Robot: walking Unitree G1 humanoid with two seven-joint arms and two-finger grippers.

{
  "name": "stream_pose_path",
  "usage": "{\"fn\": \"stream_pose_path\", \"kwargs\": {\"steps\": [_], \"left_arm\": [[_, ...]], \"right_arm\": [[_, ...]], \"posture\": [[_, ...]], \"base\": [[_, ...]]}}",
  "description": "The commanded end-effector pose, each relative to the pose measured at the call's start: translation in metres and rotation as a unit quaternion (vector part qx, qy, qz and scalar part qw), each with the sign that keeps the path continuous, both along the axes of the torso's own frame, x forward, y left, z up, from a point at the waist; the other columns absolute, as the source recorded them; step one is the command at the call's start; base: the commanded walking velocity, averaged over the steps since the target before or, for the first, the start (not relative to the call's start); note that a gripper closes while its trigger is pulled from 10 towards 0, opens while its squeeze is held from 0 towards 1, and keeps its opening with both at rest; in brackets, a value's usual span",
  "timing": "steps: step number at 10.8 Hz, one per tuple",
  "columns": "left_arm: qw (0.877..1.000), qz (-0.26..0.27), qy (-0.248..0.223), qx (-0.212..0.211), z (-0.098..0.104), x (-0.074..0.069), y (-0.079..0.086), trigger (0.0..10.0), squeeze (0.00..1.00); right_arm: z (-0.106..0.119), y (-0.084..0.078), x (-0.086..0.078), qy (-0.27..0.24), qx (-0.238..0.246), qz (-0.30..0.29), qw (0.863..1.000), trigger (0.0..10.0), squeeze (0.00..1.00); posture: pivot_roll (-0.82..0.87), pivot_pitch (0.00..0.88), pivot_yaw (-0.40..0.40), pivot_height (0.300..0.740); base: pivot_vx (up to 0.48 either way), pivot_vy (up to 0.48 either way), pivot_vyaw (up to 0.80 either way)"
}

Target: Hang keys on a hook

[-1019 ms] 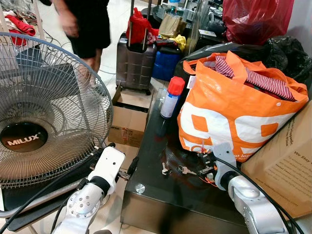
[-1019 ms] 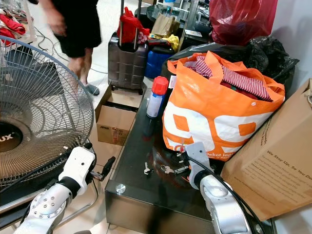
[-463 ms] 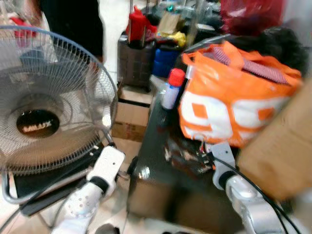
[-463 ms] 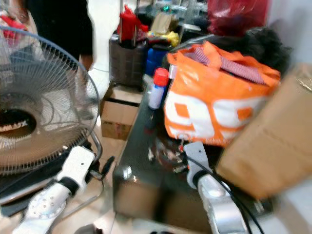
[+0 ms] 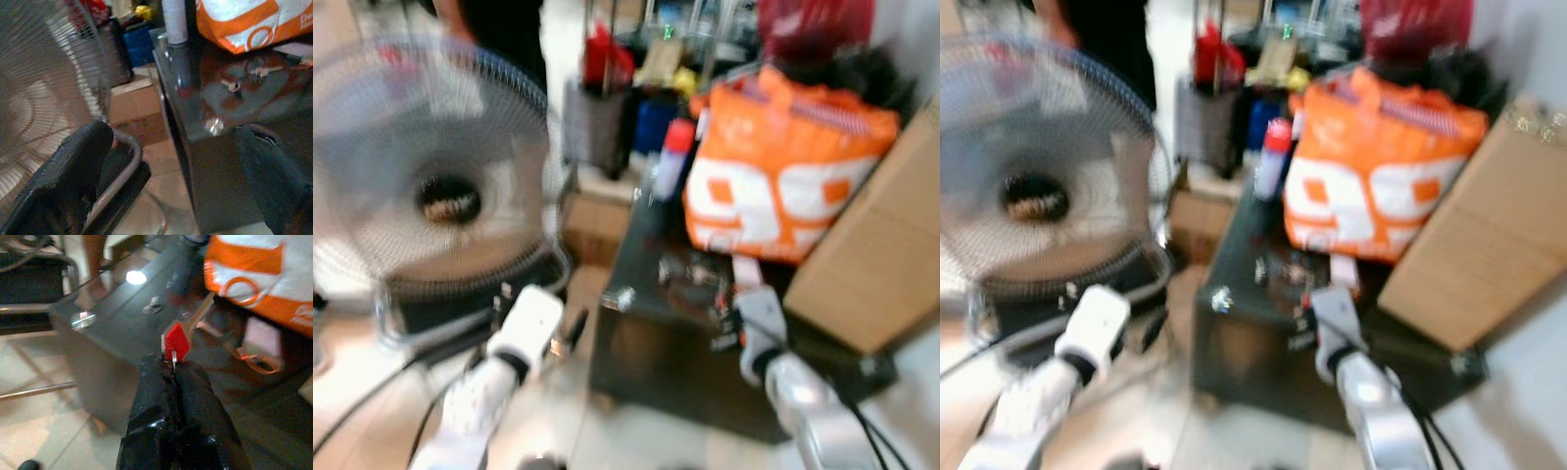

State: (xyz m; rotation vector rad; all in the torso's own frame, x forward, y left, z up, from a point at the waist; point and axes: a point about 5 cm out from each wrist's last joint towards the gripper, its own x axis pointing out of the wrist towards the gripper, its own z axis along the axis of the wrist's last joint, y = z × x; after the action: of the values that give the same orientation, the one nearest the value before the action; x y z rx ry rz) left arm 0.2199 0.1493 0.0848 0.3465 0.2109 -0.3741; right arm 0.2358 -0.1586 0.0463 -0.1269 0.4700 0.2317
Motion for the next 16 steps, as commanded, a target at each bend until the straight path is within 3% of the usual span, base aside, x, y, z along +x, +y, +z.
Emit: {"fn": "stream_pose_path", "kwargs": {"steps": [1, 4, 8, 16], "left_arm": [[1.000, -0.013, 0.005, -0.009, -0.002, -0.001, -0.005, 10.0, 0.00], [0.999, -0.034, 0.002, -0.005, 0.001, 0.005, -0.004, 10.0, 0.00], [1.000, -0.024, -0.010, -0.016, 0.001, 0.007, -0.008, 10.0, 0.00], [0.999, -0.009, -0.023, -0.020, 0.000, 0.002, -0.007, 10.0, 0.00]], "right_arm": [[0.002, -0.005, 0.000, -0.006, -0.006, -0.012, 1.000, 10.0, 0.00], [0.003, -0.001, -0.005, -0.016, 0.004, -0.031, 0.999, 10.0, 0.00], [0.010, -0.007, -0.010, -0.026, 0.011, -0.039, 0.999, 10.0, 0.00], [0.024, -0.008, -0.020, -0.039, 0.023, -0.037, 0.998, 10.0, 0.00]], "posture": [[0.05, 0.000, -0.049, 0.740], [0.04, 0.000, 0.005, 0.740], [0.01, 0.000, -0.014, 0.740], [0.00, 0.000, -0.020, 0.740]], "base": [[-0.292, 0.000, 0.00], [-0.290, 0.000, 0.00], [-0.138, 0.000, 0.00], [0.000, 0.000, -0.76]]}}
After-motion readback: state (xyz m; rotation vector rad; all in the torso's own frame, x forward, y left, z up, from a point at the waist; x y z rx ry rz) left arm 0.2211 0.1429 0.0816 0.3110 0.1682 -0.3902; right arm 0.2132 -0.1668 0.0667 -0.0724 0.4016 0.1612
